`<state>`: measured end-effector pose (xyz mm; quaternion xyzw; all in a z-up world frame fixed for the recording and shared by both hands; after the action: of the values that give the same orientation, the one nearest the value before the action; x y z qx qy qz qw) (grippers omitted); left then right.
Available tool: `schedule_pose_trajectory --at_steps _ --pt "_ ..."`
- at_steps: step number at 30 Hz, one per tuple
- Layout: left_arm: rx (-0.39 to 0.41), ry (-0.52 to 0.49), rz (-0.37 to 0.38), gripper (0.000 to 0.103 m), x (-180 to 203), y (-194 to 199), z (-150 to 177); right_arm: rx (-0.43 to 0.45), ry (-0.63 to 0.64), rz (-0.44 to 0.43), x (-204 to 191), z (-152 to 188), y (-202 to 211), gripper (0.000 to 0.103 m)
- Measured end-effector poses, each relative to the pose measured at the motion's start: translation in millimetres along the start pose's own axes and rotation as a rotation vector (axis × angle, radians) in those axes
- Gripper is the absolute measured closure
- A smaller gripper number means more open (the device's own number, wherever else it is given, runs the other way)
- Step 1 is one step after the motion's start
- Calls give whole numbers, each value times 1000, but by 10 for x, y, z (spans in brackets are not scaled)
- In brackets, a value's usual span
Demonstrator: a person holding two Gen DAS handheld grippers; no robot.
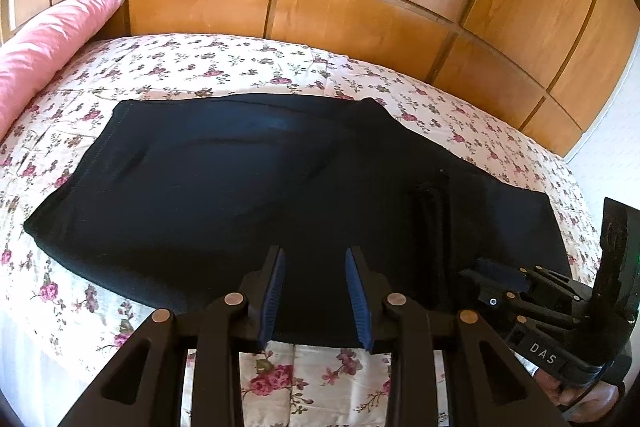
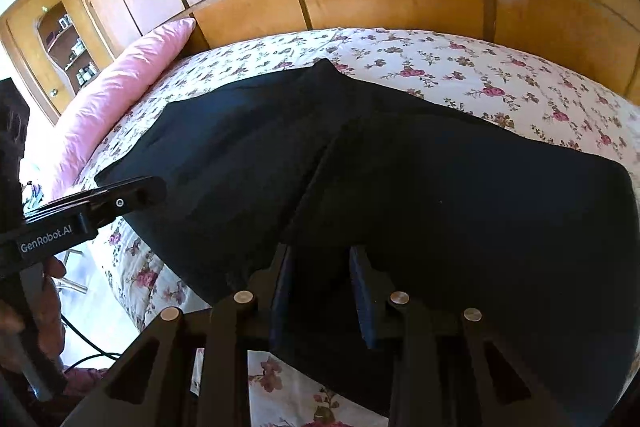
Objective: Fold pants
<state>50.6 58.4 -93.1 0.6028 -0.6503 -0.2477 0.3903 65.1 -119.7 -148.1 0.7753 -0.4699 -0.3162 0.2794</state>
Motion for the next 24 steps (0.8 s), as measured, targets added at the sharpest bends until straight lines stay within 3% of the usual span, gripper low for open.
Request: schedule_pose_trajectory --at_steps 9,13,18,21,24 --pt "-30 90 13 71 -304 11 62 29 -30 -19 36 23 21 72" --pt "-2 285 84 69 -819 128 62 35 -48 -31 46 28 25 72" --pt "31 684 97 61 -1851 209 227 42 -58 -39 55 38 29 72" --pt "38 814 77 59 -2232 182 323 41 -64 -43 57 40 31 72" --pt "33 885 116 58 -2384 92 357 39 -69 -46 60 36 27 72"
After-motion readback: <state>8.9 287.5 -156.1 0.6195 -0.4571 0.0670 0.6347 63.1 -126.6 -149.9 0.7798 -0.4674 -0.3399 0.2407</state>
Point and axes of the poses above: each gripper's, at about its wrist camera, not at the fingertips, and y roughly against the way its jaws point, x to its right, z to its underside, the point moved 3 cm from there along -y, roughly the way its jaws point, and after that the axes turned 1 degree about -z, right-handed, at the moved point
